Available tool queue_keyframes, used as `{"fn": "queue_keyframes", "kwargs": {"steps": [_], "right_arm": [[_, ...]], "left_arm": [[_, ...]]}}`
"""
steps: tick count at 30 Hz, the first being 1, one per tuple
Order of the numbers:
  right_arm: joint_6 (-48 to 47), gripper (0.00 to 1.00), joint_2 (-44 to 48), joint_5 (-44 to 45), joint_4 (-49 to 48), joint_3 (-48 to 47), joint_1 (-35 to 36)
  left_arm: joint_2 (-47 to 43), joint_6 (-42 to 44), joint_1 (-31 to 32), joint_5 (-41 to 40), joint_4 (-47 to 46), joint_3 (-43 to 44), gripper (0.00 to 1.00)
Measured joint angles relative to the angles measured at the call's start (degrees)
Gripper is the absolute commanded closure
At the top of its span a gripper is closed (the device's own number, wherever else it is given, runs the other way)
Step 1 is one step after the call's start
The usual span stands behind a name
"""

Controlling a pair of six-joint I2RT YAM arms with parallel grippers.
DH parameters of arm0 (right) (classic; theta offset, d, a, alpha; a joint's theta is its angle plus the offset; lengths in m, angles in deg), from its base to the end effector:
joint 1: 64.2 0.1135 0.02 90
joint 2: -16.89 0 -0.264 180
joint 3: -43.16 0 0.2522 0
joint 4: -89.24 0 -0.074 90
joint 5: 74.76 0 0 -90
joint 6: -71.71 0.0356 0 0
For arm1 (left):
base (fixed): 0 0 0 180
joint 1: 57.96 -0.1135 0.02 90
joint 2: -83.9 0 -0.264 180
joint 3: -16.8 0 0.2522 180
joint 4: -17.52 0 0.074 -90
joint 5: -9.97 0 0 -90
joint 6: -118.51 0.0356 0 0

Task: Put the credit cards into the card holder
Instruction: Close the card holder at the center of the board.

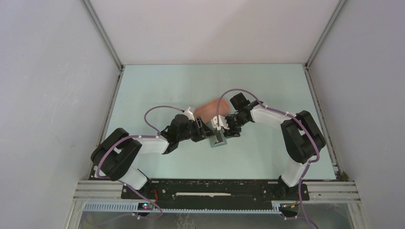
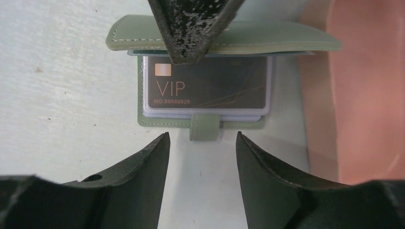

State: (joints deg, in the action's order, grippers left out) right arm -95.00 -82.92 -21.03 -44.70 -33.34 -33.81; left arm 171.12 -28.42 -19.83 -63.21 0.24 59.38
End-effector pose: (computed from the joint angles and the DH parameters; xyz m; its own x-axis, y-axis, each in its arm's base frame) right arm 0.2764 0.1865 0.1777 0.3863 -0.6831 -0.6198 -0.9208 -0.3251 -0.2156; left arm 0.2160 -0.1826 0.1503 -0.8620 -0.3432 -0.3732 0.1299 0.5621 -0.8168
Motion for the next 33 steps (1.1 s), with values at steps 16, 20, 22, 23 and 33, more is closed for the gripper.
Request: {"fn": "queue_keyframes", "kwargs": {"steps": [16,20,22,23,33], "right_arm": [[-0.55,0.57,-4.81,5.68,-1.05,-2.19,3.65],[-0.44,0.72,-4.83,5.79,-1.01,-2.43,4.28],[-0.44,0.79,-4.83,5.7,-0.9,-2.47,4.37],[-0.33,0.81,-4.81,5.62,-0.81,-2.47,4.39],[1.05,0.81,-0.31,0.48,0.13,-0.72,2.6]], "left_arm": [[-1.6,0.42,0.0,-0.11,-0.24,-1.95,0.51],[-2.64,0.42,0.0,-0.13,-0.59,-3.04,0.53],[-3.26,0.42,0.0,-0.17,-0.74,-3.63,0.54],[-3.58,0.42,0.0,-0.22,-0.76,-3.96,0.54],[-4.42,0.42,0.0,-0.55,-1.03,-5.18,0.55]]}}
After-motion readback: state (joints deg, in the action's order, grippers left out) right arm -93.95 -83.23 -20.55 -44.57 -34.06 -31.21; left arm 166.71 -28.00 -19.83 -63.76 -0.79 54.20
